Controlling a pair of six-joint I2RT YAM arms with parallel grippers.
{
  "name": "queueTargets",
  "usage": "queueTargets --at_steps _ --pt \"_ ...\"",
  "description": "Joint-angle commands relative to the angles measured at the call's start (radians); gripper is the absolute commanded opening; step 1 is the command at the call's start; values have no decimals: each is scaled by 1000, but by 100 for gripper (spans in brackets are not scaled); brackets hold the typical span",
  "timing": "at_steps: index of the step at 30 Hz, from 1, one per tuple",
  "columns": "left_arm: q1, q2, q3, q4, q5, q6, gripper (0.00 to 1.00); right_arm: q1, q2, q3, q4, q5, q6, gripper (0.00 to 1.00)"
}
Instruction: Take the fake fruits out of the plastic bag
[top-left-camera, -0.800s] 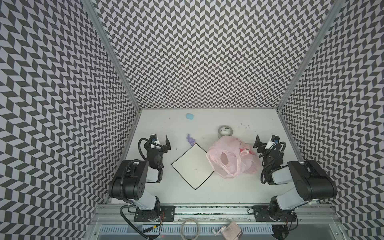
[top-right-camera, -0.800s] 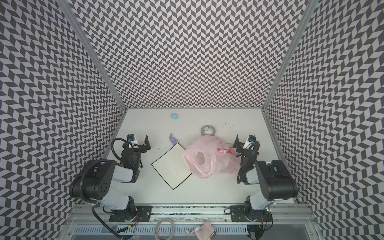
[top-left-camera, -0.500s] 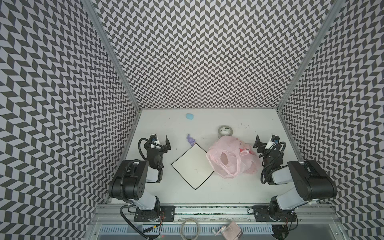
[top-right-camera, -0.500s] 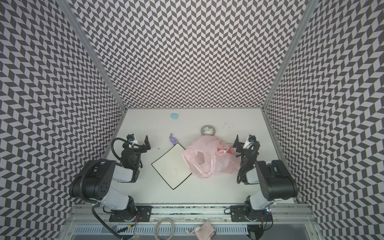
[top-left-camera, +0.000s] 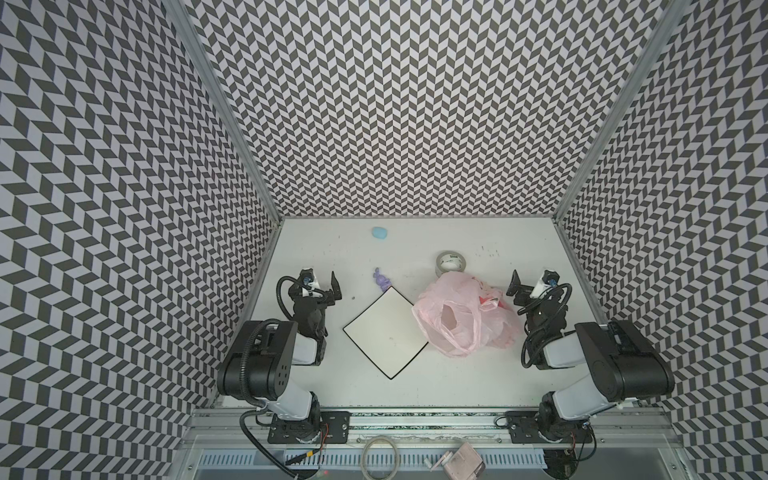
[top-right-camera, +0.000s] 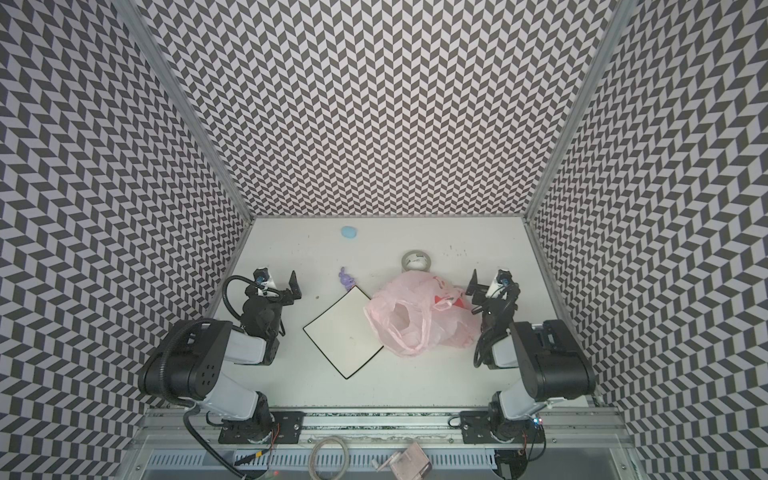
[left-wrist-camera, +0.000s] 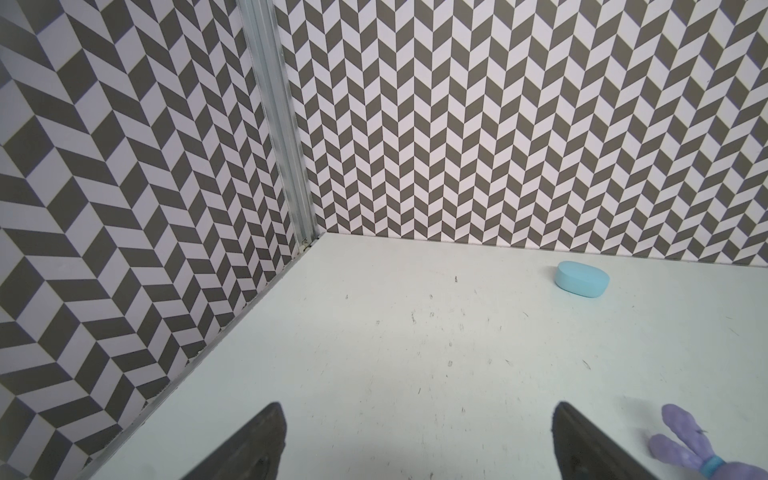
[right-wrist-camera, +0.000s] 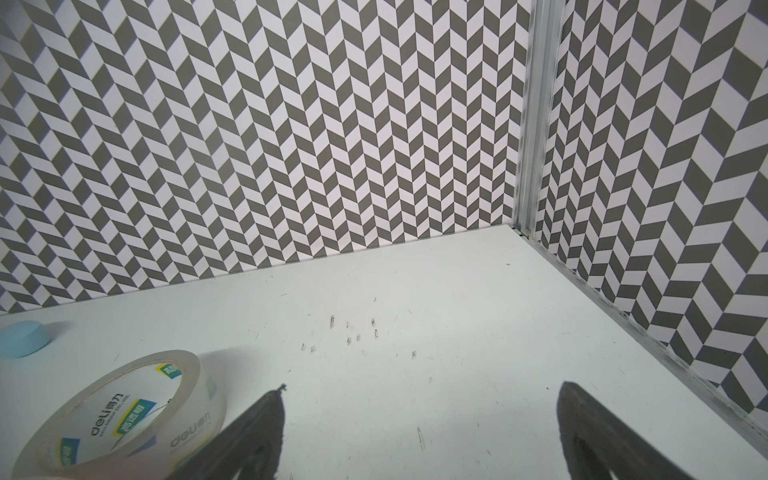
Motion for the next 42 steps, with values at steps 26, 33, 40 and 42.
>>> queueTargets --at_steps 26,33,40,42 --pt "26 -455 417 -908 293 -283 100 -21 -697 369 -1384 -107 304 99" --pt "-144 -478 587 -1201 362 -444 99 40 -607 714 -1764 -436 257 96" --pt "-303 -557 626 -1421 441 -598 92 332 -544 972 -2009 -448 173 94" --pt "-352 -592 622 -1448 443 -622 91 389 -531 1013 -2068 -444 203 93"
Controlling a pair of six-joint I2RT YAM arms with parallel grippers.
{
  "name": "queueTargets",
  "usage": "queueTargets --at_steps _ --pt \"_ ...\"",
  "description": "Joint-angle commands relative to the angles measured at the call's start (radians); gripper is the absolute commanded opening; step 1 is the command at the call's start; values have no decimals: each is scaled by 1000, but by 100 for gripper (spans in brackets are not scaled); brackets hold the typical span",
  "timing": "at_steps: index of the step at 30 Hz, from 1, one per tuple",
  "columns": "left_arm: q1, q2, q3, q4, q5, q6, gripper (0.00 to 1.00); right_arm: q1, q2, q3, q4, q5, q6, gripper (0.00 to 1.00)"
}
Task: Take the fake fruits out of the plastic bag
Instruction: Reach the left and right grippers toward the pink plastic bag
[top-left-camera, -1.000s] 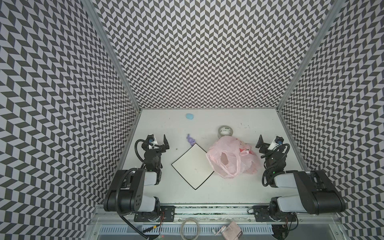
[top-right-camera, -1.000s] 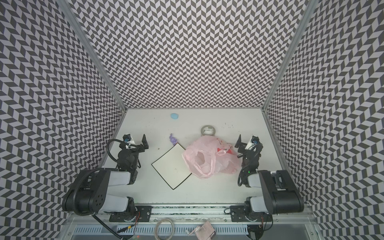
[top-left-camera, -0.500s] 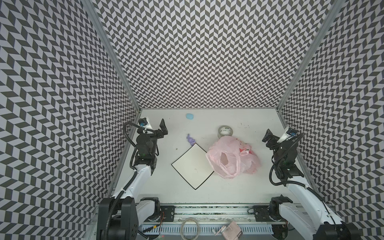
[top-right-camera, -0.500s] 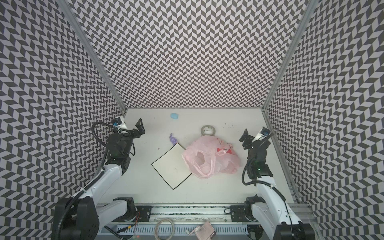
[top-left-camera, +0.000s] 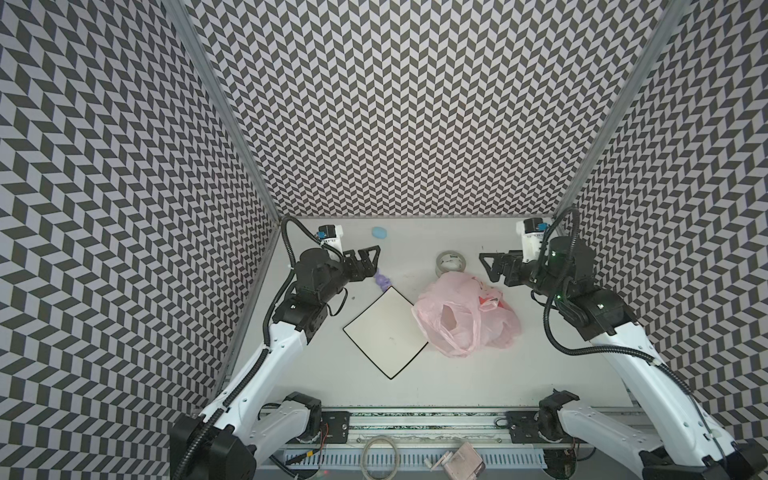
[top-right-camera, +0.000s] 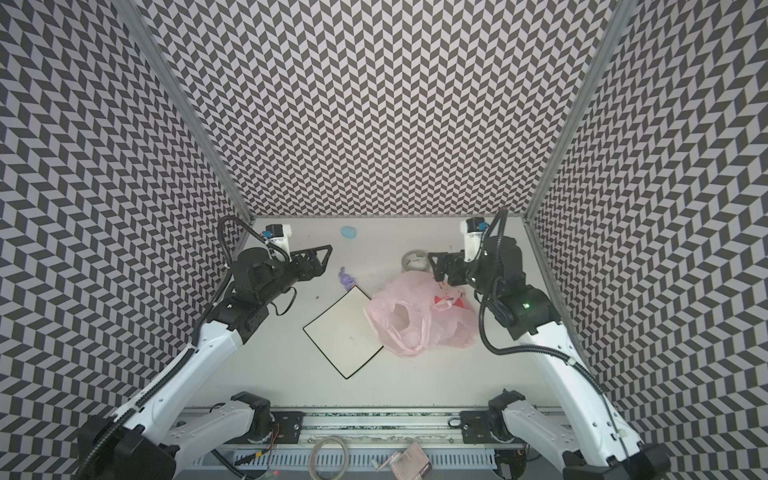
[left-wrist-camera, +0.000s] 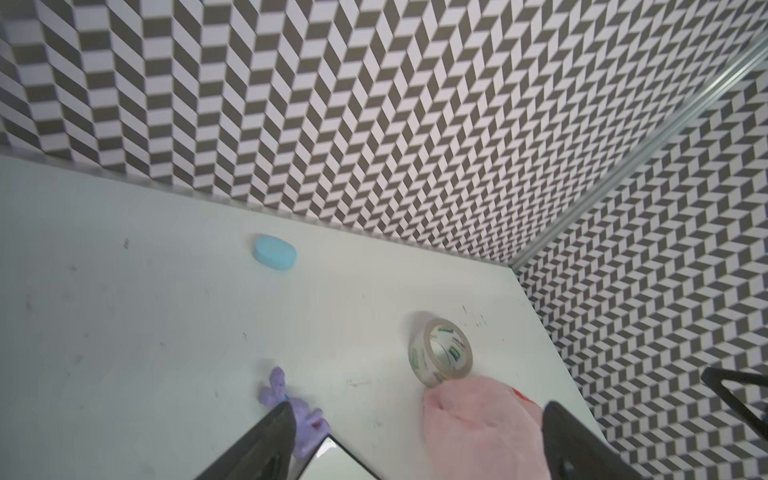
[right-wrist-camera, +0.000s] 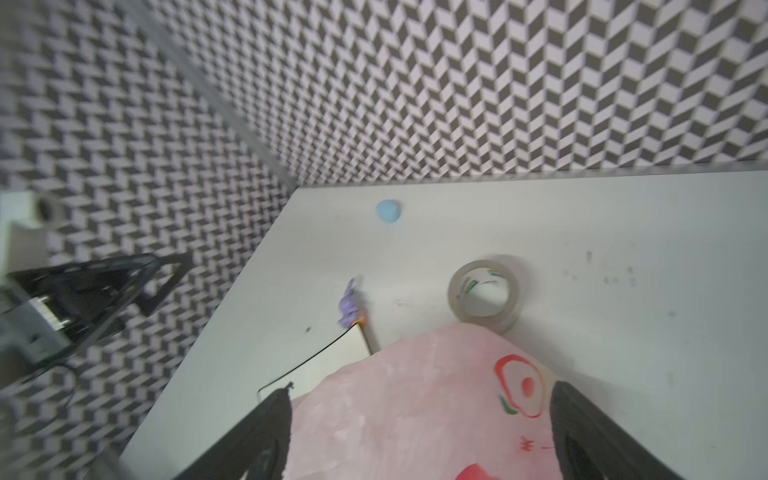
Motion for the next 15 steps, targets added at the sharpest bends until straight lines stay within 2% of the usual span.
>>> queueTargets --at_steps 1,4,7,11,15 --pt "-71 -67 14 -126 37 -85 90 75 19 67 -178 -19 24 93" --pt "-163 -128 5 -99 38 -22 90 114 24 98 -257 -15 122 92" --pt "-298 -184 17 -55 16 190 89 115 15 111 -338 26 231 91" --pt "-474 -198 57 -75 42 546 89 115 -19 94 -406 57 359 91" --pt "-592 -174 72 -97 63 750 88 115 -45 60 -438 -45 465 85"
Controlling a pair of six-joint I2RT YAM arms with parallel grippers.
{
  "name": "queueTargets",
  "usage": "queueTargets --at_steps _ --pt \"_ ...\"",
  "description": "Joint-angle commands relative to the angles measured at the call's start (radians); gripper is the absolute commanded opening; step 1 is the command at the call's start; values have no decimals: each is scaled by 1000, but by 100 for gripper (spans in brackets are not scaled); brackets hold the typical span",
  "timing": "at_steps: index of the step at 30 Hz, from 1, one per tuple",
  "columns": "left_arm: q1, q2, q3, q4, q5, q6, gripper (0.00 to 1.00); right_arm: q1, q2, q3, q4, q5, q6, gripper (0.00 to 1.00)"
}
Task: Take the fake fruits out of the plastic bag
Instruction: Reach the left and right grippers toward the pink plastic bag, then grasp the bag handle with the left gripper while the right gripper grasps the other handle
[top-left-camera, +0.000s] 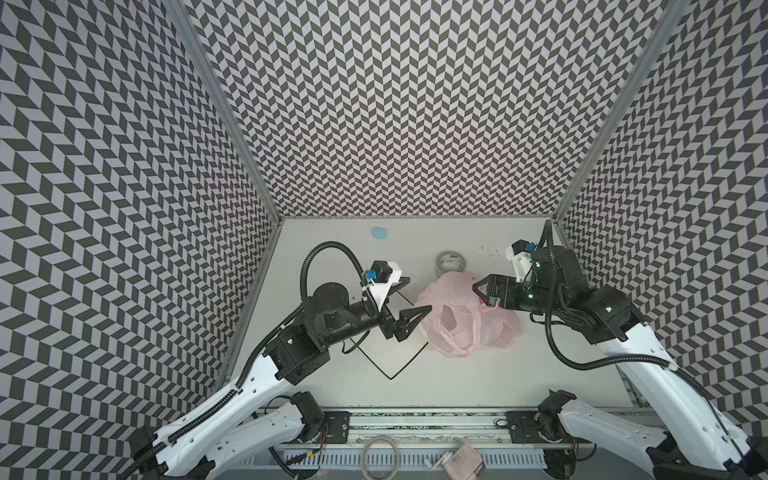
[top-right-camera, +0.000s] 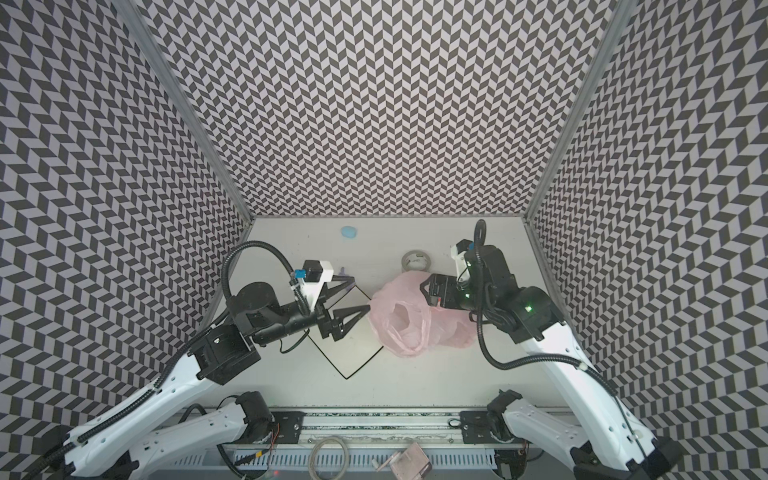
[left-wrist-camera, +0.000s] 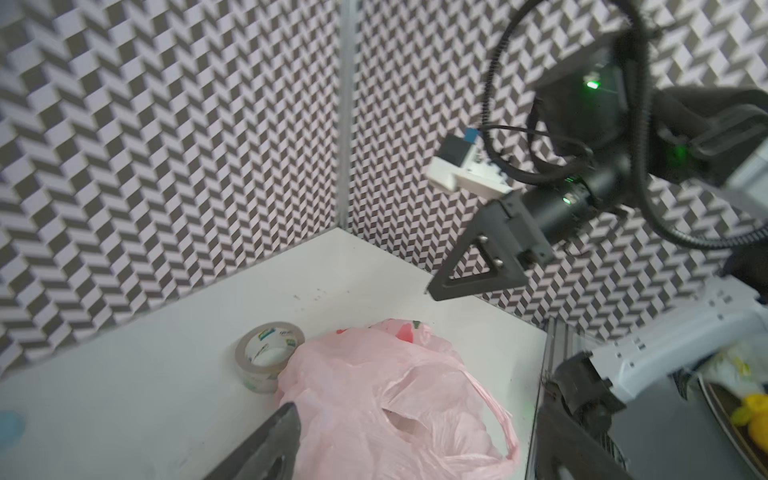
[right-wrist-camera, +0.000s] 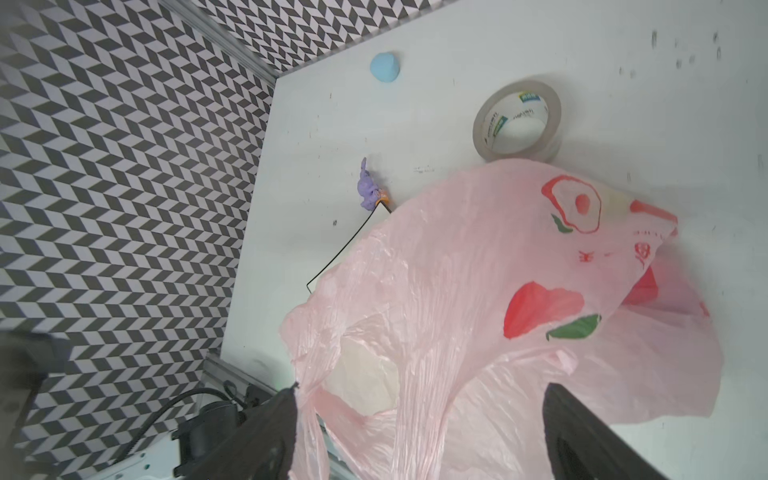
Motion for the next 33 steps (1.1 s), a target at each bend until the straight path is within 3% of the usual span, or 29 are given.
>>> queueTargets --at_steps 1,5,13,23,33 --pt "-71 22 24 -29 27 307 88 3 -43 -32 -40 -87 136 82" --pt "-144 55 32 -42 13 448 88 3 -80 -116 -29 -201 143 75" --pt "-196 95 48 -39 4 616 87 14 -61 -225 62 -337 159 55" --pt "-203 150 96 -129 -13 721 86 15 -50 -222 183 -354 204 8" --pt "-214 214 125 -159 -68 846 86 15 32 -71 166 -370 230 1"
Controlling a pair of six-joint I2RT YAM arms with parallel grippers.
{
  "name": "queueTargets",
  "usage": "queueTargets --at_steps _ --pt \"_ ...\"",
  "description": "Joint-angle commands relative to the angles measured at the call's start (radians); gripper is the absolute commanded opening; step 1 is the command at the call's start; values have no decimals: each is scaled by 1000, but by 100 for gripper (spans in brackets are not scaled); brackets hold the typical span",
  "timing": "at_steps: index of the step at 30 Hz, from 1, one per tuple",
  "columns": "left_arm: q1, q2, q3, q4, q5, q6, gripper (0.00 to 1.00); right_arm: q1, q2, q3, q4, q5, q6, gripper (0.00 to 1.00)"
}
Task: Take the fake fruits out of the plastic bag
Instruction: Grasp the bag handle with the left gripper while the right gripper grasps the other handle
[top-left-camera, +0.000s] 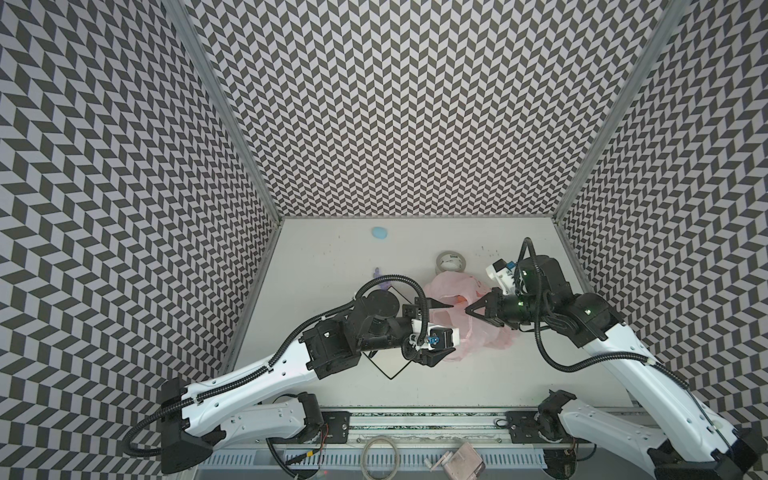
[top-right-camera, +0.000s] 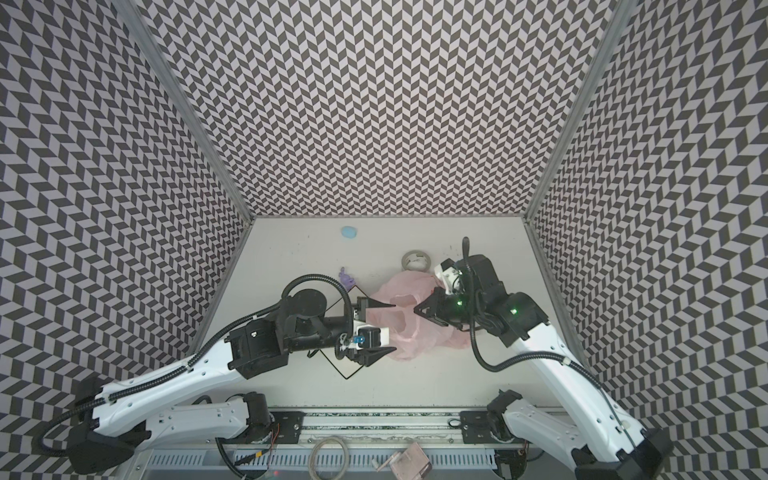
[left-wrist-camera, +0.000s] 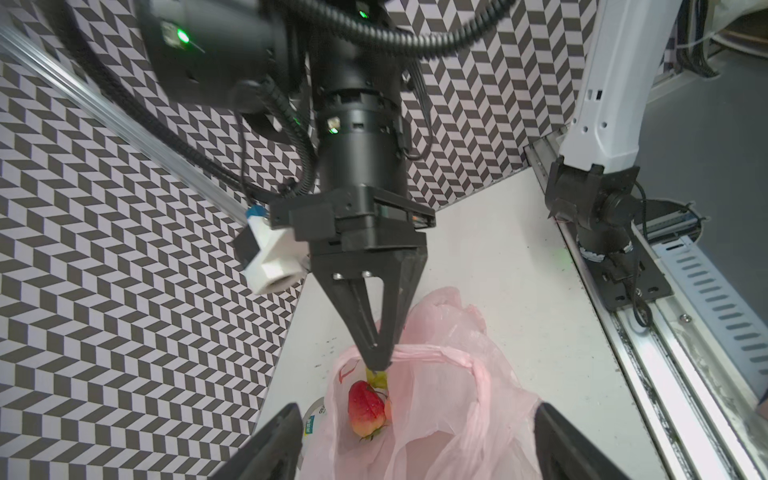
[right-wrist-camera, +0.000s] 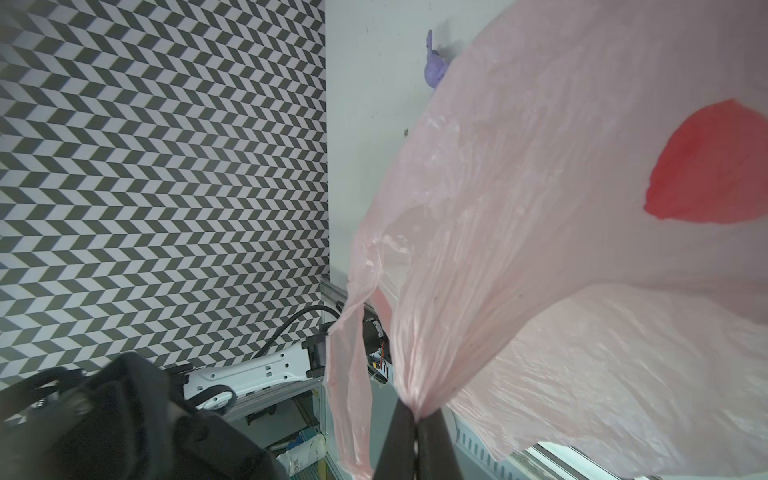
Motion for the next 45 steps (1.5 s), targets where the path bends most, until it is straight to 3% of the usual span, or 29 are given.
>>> queueTargets --at_steps 1,6,14,18,20,23,25,29,32,38,43,45 --pt "-6 5 34 -31 -39 93 85 7 20 64 40 -13 28 1" --pt "-6 21 28 -30 -94 130 82 6 34 100 48 -10 77 1" --pt "-6 40 0 62 -199 148 59 7 31 97 73 -11 122 0" --pt "-6 40 7 59 -178 153 41 6 34 101 86 -4 133 0" --pt "-6 40 11 52 -168 149 27 7 36 104 91 2 137 0" --pt "-6 35 9 62 -162 123 4 6 29 117 93 25 128 17" --pt "-4 26 -6 101 -160 73 0 5 16 132 87 62 117 32" --pt "-2 -18 -71 265 -172 -124 0 5 -47 166 95 195 55 52" --pt "-3 -52 -141 419 -254 -374 0 6 -91 190 58 306 -38 57" --pt "13 -85 -238 527 -404 -879 0 8 -125 142 -12 337 -205 56" --pt "27 -127 -331 600 -453 -1167 0 44 -119 114 -28 324 -282 52" --pt "29 -143 -358 628 -471 -1224 0 80 -113 98 -27 332 -308 50"
